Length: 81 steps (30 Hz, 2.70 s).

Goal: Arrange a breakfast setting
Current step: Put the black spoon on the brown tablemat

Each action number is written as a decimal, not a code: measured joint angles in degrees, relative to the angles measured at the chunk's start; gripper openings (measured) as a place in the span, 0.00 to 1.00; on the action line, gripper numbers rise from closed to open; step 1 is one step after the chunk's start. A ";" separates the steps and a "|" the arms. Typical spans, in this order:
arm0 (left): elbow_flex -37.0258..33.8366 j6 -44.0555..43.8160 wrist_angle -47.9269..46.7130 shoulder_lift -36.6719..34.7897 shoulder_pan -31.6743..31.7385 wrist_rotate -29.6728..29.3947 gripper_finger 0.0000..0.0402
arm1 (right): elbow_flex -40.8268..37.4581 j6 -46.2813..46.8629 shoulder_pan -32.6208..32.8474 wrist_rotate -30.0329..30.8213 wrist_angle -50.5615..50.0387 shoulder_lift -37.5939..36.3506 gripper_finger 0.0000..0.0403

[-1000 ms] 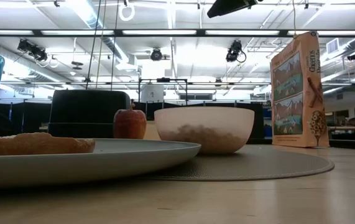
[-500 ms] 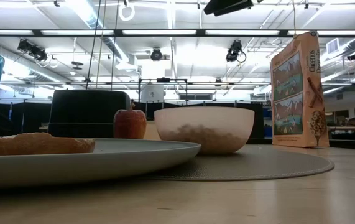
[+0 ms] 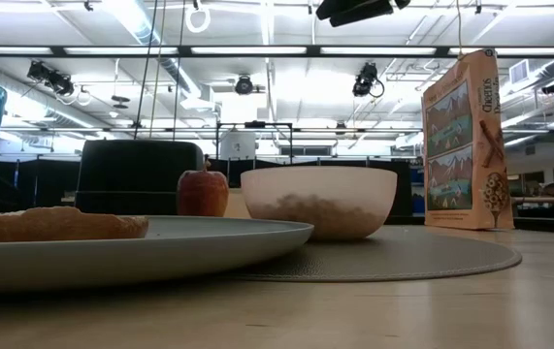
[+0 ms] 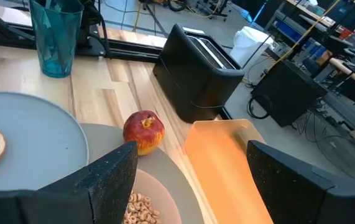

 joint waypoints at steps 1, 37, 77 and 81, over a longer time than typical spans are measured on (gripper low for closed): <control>0.98 -2.70 0.01 -0.11 -0.19 1.96 0.39 | 0.00 0.27 0.00 0.00 0.00 0.00 0.77; -12.72 -13.96 -0.04 -17.25 -12.77 -17.92 0.39 | -0.02 6.15 1.48 -8.11 -1.64 0.00 0.77; -11.41 -4.74 -0.09 -18.16 -11.14 -11.82 0.39 | -0.02 7.64 1.92 -10.51 -1.23 0.00 0.77; -12.40 -8.31 -0.04 -19.95 -11.14 -11.89 0.39 | -0.02 7.98 1.90 -10.50 -1.24 0.00 0.77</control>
